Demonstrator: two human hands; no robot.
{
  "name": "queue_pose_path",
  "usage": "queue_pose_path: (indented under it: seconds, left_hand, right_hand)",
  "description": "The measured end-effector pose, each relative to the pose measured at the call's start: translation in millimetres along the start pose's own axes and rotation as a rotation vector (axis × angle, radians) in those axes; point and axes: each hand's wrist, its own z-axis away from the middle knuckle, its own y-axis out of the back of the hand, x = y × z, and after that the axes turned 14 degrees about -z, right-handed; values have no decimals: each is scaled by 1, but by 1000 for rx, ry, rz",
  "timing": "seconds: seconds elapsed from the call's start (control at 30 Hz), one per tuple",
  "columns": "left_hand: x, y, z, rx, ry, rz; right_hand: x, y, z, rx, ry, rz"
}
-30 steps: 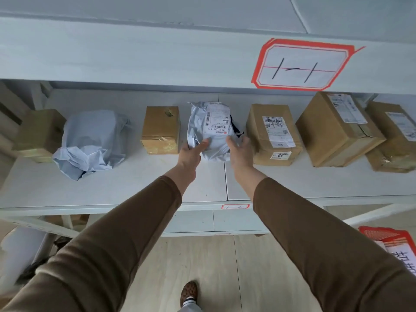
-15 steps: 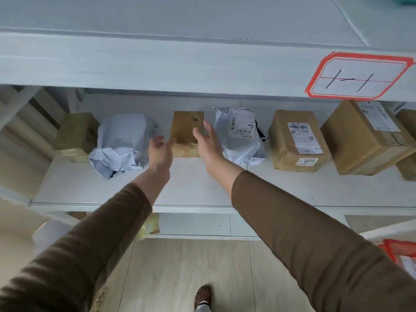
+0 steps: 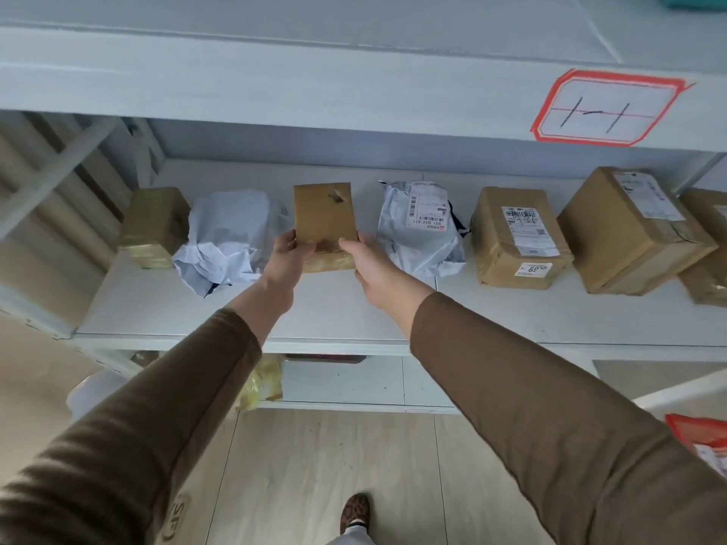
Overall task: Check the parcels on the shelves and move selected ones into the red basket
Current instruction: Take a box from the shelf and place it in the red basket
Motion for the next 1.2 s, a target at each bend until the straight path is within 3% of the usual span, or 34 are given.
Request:
queue_pose_path:
  seconds: [0.17,0.5,0.7,0.9,1.03,1.2]
  left_hand:
    - [16,8,102,8,-161,120]
    - [2,3,315,-123,-274,251]
    - [-14,5,377,-266,-140,329]
    - [-28,8,390,-388,-149,199]
    - [-43,12,392,-362,-390,-60]
    - [-55,21,368,-38,-952,-630]
  right_hand:
    - [4,12,86,-3,226,-57]
    - [27,70,314,1,425,-117]
    - [53,95,392,-30,571,-92]
    - [70,114,410,-90,601,-13]
    - [79,117,421,-61,528,-74]
    - [76,122,401,-100,105,-325]
